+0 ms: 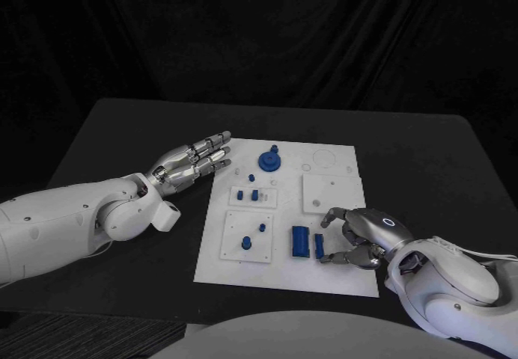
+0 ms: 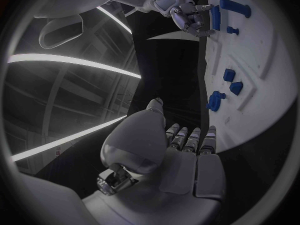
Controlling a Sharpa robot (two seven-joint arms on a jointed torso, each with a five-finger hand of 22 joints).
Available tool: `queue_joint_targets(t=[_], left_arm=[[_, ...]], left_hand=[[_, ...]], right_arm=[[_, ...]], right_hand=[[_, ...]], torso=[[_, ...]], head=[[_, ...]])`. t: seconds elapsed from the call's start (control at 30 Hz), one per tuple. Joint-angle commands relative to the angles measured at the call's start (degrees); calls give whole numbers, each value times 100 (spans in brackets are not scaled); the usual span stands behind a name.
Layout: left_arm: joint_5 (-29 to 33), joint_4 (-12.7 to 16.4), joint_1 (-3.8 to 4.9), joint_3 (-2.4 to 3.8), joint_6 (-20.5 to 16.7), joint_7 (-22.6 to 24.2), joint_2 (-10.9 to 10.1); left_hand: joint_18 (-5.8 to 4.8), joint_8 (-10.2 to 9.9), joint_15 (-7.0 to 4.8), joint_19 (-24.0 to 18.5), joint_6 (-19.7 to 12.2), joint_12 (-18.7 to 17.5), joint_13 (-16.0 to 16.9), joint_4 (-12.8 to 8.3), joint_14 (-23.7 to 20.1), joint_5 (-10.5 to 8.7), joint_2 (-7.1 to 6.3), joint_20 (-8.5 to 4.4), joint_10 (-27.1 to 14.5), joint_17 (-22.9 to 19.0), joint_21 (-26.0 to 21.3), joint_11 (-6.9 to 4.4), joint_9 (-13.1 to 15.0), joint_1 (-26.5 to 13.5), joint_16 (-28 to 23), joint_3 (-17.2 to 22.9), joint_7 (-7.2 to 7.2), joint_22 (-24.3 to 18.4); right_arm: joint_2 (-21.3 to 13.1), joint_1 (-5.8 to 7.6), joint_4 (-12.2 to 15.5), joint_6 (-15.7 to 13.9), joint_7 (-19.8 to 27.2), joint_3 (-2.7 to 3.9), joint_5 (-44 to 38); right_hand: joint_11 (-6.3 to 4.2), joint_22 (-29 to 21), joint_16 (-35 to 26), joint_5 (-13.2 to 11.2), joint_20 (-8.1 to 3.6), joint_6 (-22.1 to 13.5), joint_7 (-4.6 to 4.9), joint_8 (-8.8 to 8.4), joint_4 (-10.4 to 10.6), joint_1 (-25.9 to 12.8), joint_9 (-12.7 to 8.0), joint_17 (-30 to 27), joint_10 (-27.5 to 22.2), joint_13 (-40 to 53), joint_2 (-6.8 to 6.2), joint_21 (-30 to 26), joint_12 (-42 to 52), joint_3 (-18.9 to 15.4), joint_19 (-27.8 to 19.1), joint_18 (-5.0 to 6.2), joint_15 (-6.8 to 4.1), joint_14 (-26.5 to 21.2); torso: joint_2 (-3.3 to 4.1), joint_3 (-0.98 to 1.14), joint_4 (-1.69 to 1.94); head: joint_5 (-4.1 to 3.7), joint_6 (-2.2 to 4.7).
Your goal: Assemble the parts on the task board
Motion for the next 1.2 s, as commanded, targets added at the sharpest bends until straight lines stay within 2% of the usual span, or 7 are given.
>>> queue_joint_targets(t=[0.03, 0.2, 0.47, 0.8, 0.97, 1.07, 1.2], left_arm=[[0, 17, -9, 4, 35, 70, 5], [0, 20, -9, 4, 35, 70, 4], [0, 23, -9, 4, 33, 69, -3], [0, 8, -9, 4, 24, 61, 9], [0, 8, -10, 4, 17, 64, 17], [0, 10, -10, 4, 15, 63, 15], [0, 15, -10, 4, 8, 64, 8]], left_hand=[[74, 36, 17, 0, 37, -38, -5, -13, -3, 39, 42, 32, -8, -7, 38, 25, 5, 30, -21, 18, 17, 5], [75, 37, 16, 1, 39, -38, -5, -26, -3, 52, 54, 32, -8, -7, 39, 23, 5, 46, -21, 32, 20, 5], [74, 37, 15, 2, 43, -38, -5, -66, -3, 84, 77, 32, -8, -7, 41, 19, 5, 89, -21, 69, 24, 6], [74, 40, 14, 4, 58, -38, -5, -107, -3, 119, 80, 31, -8, -7, 42, 11, 7, 128, -21, 96, 35, 6], [74, 41, 14, 5, 62, -38, -5, -126, -3, 131, 80, 31, -8, -7, 44, -1, 8, 143, -21, 107, 52, 7], [75, 41, 14, 6, 63, -38, -5, -140, -3, 142, 79, 31, -8, -7, 44, -3, 8, 154, -21, 115, 51, 7], [75, 41, 15, 7, 63, -38, -5, -147, -3, 148, 79, 32, -8, -7, 46, -3, 8, 160, -21, 119, 50, 8]], right_arm=[[14, -9, -12, 50, -57, 1, -13], [22, -9, -12, 25, -5, 1, -13], [-138, -5, 156, -100, 201, 2, -13], [-497, 395, 469, -106, 497, 3, 460], [-516, 536, 522, 9, 636, 3, 951], [-482, 572, 479, 186, 650, 2, 1167], [-418, 584, 380, 435, 614, 2, 1278]], right_hand=[[-8, 954, 33, -18, 13, 58, -19, 104, 7, -2, 48, 1510, 597, 1507, 76, -33, 8, -45, -12, 13, 8, 611], [-39, 956, 33, -18, -8, 202, -58, 526, 5, -63, 268, 1510, 597, 1507, 140, -29, 8, -85, -10, 13, -17, 611], [-67, 951, 26, -13, -32, 242, -93, 987, 22, -383, 553, 1491, 597, 1507, -8, -48, 8, -196, -16, 16, -42, 607], [-83, 928, 7, -9, -44, 130, -114, 1104, 24, -738, 663, 1438, 597, 1507, -258, -142, 8, -320, -49, 32, -56, 596], [-63, 900, -15, -13, -32, -19, -91, 1147, 14, -517, 724, 1378, 597, 1507, -75, -262, 8, -166, -100, 50, -38, 581], [-36, 874, -36, 55, -6, -116, -65, 1196, -11, -224, 780, 1321, 597, 1507, 252, -373, 8, 70, -135, 69, -15, 567], [-13, 830, -77, 322, 21, -181, -41, 1244, -36, -1, 833, 1214, 597, 1507, 417, -562, 8, 134, -200, 103, 15, 538]], torso=[[0, 0, 3], [2, 1, 1], [1, 1, -4], [-8, -1, 1], [4, 1, 2], [5, -1, 3], [5, -1, 4]], head=[[-3, -1], [11, -1], [31, -1], [-6, -1], [-1, -1], [-3, -1], [3, -1]])
